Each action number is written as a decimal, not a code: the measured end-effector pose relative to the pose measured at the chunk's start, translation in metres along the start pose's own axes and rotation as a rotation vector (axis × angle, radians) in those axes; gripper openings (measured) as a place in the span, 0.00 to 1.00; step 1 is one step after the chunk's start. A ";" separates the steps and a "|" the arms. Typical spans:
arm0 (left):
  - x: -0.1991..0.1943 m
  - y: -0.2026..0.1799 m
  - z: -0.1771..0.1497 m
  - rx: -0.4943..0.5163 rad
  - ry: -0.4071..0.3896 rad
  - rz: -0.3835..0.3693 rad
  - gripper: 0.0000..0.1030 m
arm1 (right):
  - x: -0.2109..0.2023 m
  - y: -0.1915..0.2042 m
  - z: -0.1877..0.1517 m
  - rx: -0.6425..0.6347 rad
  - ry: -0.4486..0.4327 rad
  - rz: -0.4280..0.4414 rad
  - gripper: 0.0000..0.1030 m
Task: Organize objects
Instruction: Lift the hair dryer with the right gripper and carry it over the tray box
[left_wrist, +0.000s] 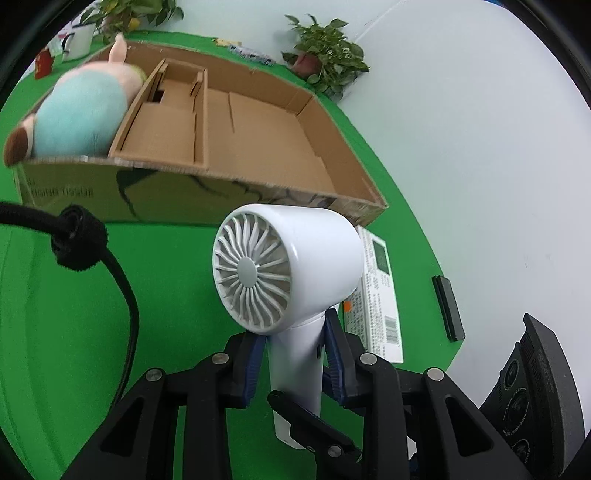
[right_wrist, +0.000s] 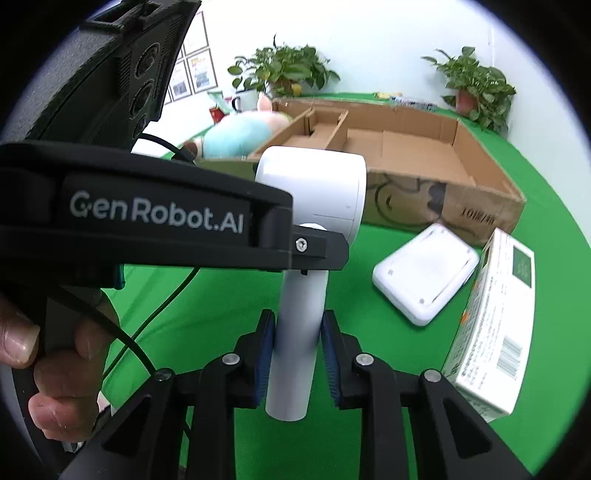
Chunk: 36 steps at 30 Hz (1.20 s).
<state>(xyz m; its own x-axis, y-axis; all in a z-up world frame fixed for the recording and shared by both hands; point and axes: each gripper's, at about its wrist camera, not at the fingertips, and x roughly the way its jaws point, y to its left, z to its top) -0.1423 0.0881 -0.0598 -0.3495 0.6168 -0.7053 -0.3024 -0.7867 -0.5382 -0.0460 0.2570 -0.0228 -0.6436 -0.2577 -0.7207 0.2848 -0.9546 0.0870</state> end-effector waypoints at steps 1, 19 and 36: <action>-0.004 -0.004 0.004 0.011 -0.013 0.000 0.27 | -0.003 -0.001 0.005 -0.001 -0.018 -0.004 0.23; -0.042 -0.064 0.114 0.180 -0.120 -0.027 0.27 | -0.012 -0.036 0.099 0.005 -0.186 -0.073 0.23; 0.030 -0.025 0.226 0.106 0.032 0.003 0.27 | 0.068 -0.091 0.166 0.113 -0.040 -0.022 0.23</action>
<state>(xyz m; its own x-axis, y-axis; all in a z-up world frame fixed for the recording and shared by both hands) -0.3460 0.1320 0.0366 -0.3228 0.6124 -0.7217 -0.3942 -0.7802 -0.4857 -0.2332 0.3019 0.0342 -0.6771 -0.2399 -0.6957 0.1899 -0.9703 0.1497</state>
